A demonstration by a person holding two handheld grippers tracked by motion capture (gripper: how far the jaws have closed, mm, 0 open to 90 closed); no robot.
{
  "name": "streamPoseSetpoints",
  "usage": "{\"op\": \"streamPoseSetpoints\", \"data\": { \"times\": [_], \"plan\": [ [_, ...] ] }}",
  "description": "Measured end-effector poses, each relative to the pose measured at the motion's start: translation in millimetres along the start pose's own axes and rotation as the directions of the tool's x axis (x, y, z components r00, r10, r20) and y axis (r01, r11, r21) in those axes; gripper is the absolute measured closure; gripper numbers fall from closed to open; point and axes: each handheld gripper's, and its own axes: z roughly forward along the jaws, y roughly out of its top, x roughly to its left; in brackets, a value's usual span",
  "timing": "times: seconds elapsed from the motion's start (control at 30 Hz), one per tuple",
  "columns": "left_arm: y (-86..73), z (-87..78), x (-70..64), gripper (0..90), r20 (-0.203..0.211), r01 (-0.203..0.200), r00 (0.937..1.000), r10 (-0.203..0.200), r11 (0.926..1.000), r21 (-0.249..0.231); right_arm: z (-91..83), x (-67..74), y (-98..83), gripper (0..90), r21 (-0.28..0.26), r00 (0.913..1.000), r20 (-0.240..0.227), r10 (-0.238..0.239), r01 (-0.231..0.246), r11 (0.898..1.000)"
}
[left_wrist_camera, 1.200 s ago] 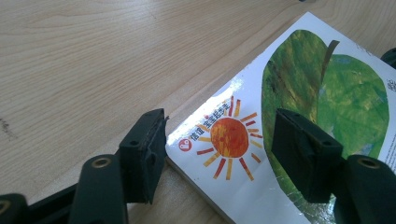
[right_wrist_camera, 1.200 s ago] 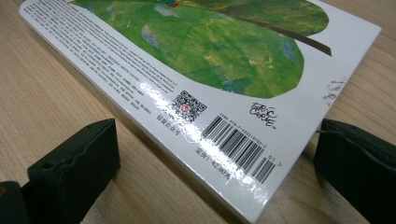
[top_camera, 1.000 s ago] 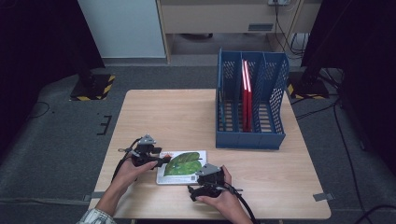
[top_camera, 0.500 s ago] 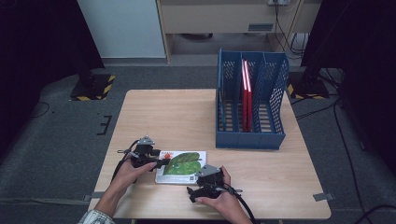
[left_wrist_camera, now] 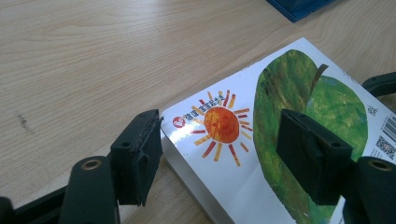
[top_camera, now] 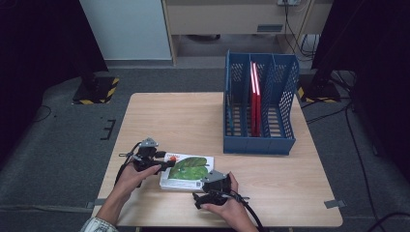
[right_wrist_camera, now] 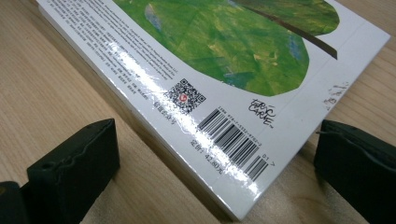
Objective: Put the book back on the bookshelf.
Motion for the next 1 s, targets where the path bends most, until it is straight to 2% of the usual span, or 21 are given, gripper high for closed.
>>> {"op": "streamPoseSetpoints", "data": {
  "times": [0.2,0.4,0.57,0.7,0.77,0.83,0.93,1.0],
  "plan": [
    [0.7,-0.6,-0.4,30.4,0.001,-0.002,1.0,0.002,1.0,0.001,2.9,-1.4,3.0,0.7,-0.013,0.9989,0.012,0.045,-0.045,0.999],
    [2.0,-2.2,-0.9,30.5,0.004,-0.002,1.0,0.002,1.0,-0.007,5.7,-0.6,5.7,0.2,-0.008,0.9979,0.035,0.055,-0.054,0.998],
    [1.4,-1.9,-0.4,30.1,0.009,-0.001,1.0,0.001,1.0,-0.007,5.5,-1.6,5.8,0.6,-0.016,0.9965,0.028,0.079,-0.078,0.997],
    [-0.4,-0.5,-0.3,24.0,0.023,-0.005,0.9997,0.005,0.9999,-0.009,5.6,-1.9,5.7,0.8,-0.021,0.9961,0.028,0.083,-0.083,0.996],
    [-2.8,-0.4,-1.1,18.8,0.004,-0.011,0.9999,0.011,0.9999,-0.006,5.5,-2.0,5.8,0.9,-0.022,0.996,0.028,0.084,-0.084,0.996],
    [-6.3,-2.1,-1.5,16.7,0.003,-0.002,1.0,0.002,0.9999,-0.011,5.4,-1.9,5.8,0.9,-0.021,0.9956,0.027,0.09,-0.09,0.996],
    [-12.7,-5.7,-3.3,13.5,0.001,-0.009,1.0,0.009,0.9999,-0.004,5.4,-1.9,5.8,0.9,-0.022,0.9955,0.026,0.091,-0.091,0.996],
    [-16.6,-7.7,-4.9,13.3,0.013,-0.006,0.9999,0.006,0.9999,-0.008,5.5,-1.9,5.8,0.9,-0.022,0.9955,0.027,0.091,-0.09,0.996]
  ]
}}
